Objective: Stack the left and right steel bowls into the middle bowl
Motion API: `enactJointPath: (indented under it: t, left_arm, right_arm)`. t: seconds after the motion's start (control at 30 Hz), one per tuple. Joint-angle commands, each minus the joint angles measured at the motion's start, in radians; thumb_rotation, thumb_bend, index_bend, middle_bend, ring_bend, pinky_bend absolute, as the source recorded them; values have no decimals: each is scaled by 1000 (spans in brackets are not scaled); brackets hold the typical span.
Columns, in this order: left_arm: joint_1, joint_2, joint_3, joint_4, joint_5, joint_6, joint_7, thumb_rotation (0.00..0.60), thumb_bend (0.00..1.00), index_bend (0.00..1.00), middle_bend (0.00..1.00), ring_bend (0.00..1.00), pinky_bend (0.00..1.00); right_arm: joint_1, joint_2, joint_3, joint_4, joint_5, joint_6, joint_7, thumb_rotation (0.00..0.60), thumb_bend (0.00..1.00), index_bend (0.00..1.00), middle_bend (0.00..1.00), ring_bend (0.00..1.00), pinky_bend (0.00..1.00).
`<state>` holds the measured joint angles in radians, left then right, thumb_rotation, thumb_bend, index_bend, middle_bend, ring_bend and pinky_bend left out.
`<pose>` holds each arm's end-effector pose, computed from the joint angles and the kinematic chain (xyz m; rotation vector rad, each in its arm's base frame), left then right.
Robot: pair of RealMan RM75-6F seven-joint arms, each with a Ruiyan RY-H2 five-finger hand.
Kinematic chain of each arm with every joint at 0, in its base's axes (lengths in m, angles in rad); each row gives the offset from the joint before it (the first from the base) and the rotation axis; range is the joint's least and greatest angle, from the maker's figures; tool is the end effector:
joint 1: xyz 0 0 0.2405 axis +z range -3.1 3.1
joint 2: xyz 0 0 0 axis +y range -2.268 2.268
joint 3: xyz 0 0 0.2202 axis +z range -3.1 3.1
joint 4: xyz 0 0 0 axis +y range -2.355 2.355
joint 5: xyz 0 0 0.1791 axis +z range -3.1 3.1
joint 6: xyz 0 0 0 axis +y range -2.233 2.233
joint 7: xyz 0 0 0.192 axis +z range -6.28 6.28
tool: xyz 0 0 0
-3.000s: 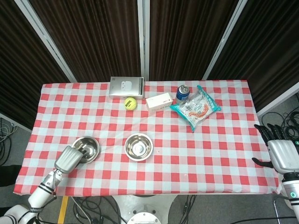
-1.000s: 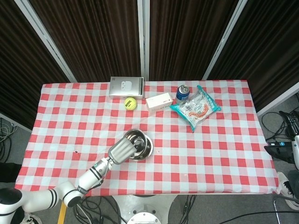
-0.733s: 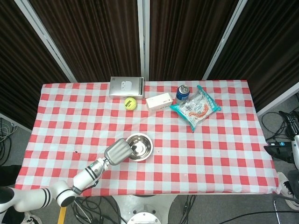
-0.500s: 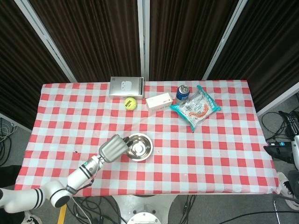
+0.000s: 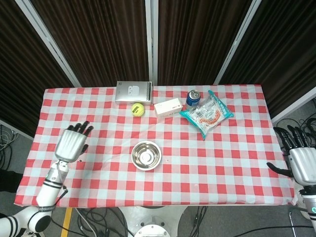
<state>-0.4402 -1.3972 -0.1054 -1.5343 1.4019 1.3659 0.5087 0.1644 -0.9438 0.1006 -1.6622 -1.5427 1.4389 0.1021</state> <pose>-0.1739 0.3108 0.0921 -1.6243 -0.5199 -0.8539 -0.2373 -0.2520 0.2130 1.4702 -0.8104 0.9794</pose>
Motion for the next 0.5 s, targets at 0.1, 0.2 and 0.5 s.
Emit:
enactJointPath:
  t: [0.1, 0.2, 0.5]
  left_arm:
    - [195, 82, 56, 46, -2, 163, -262, 600, 172, 295, 216, 181, 274]
    - [232, 92, 65, 63, 9, 200, -304, 600, 170, 279, 216, 166, 261]
    - [282, 91, 87, 99, 10, 187, -360, 600, 167, 270, 217, 165, 261]
  right_arm:
    - [-10, -62, -34, 50, 12, -26, -79, 600, 44, 61, 91, 0, 0]
    - [-18, -82, -40, 69, 24, -27, -91, 600, 44, 60, 87, 0, 0]
    - [-18, -85, -44, 83, 34, -40, -85, 600, 44, 51, 81, 0, 0]
